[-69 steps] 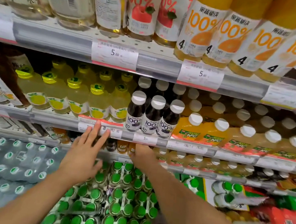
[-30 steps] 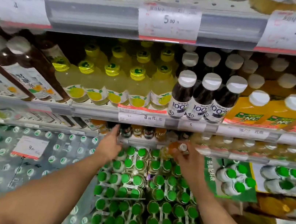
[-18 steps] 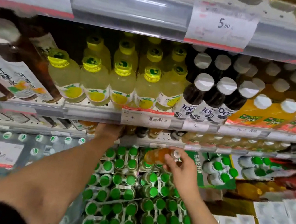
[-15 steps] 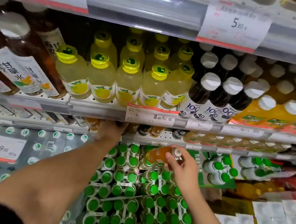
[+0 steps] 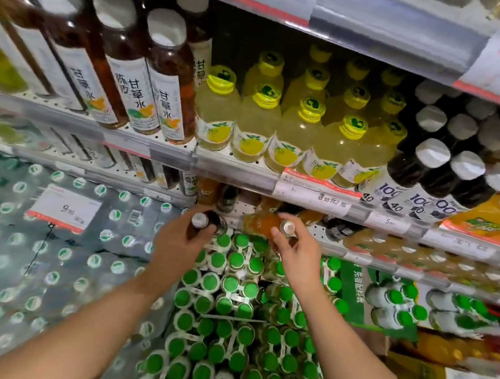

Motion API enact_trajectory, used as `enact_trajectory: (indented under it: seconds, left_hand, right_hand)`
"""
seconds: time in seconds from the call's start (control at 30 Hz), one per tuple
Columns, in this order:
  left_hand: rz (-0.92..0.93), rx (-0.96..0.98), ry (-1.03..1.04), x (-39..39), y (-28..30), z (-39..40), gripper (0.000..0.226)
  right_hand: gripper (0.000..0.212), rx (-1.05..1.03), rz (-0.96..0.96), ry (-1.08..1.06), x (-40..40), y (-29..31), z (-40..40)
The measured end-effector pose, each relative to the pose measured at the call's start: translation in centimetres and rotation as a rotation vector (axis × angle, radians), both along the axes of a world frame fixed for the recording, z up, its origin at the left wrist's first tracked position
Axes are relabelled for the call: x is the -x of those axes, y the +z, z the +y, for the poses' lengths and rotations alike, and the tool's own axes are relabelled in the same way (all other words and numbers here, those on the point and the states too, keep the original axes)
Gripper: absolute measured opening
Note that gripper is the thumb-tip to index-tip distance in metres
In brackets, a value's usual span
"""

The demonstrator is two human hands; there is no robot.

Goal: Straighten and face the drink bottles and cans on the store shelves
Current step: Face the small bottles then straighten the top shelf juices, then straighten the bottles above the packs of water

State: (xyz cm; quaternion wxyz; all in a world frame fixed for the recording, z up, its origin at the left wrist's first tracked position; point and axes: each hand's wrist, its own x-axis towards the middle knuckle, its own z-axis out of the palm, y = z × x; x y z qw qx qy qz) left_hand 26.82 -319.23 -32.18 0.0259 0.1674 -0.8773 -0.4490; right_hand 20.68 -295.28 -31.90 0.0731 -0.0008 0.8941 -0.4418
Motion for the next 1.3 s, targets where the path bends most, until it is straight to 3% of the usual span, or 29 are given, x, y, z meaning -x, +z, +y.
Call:
enact_trajectory:
  seconds: [0.27, 0.47, 0.67, 0.8, 0.93, 1.07, 1.17, 1.27, 1.3]
  left_hand:
    - [0.030, -0.005, -0.034, -3.7, -0.7, -4.2, 0.038]
    - [0.081, 0.010, -0.085, -5.8, -0.8, -5.5, 0.036]
    - [-0.026, 0.090, -0.093, -7.5, -1.0, -4.8, 0.050]
    - [-0.157, 0.010, -0.085, -8.4, -1.5, -3.5, 0.040]
    - [-0.186, 0.004, -0.103, -8.0, -1.1, -2.1, 0.039]
    - [-0.192, 0.003, -0.104, -6.6, -0.9, -1.0, 0.041]
    - [-0.184, 0.015, -0.103, -5.1, -1.0, 0.0, 0.042]
    - [-0.116, -0.020, -0.086, -3.6, -0.8, 1.3, 0.050]
    - [-0.103, -0.028, -0.088, -3.1, -0.6, 1.8, 0.043]
  right_hand:
    - [0.015, 0.018, 0.048, 0.016, 2.7, -1.1, -4.2]
    - [0.022, -0.157, 0.003, 0.015, 4.7, -2.8, -6.0]
    - [0.038, -0.562, -0.008, 0.059, 7.0, -3.4, -7.3]
    - [0.033, -0.594, -0.012, 0.122, 8.2, -3.6, -7.9]
    - [0.043, -0.684, -0.065, 0.221, 8.8, -3.1, -7.7]
    - [0.034, -0.573, -0.068, 0.188, 7.8, -2.6, -6.4]
    - [0.029, -0.256, 0.002, 0.092, 4.6, -3.1, -4.6]
    - [0.033, -0.082, -0.102, 0.206, 0.4, -3.9, -3.2]
    - [0.037, -0.071, -0.126, 0.254, -0.8, -4.2, -2.8]
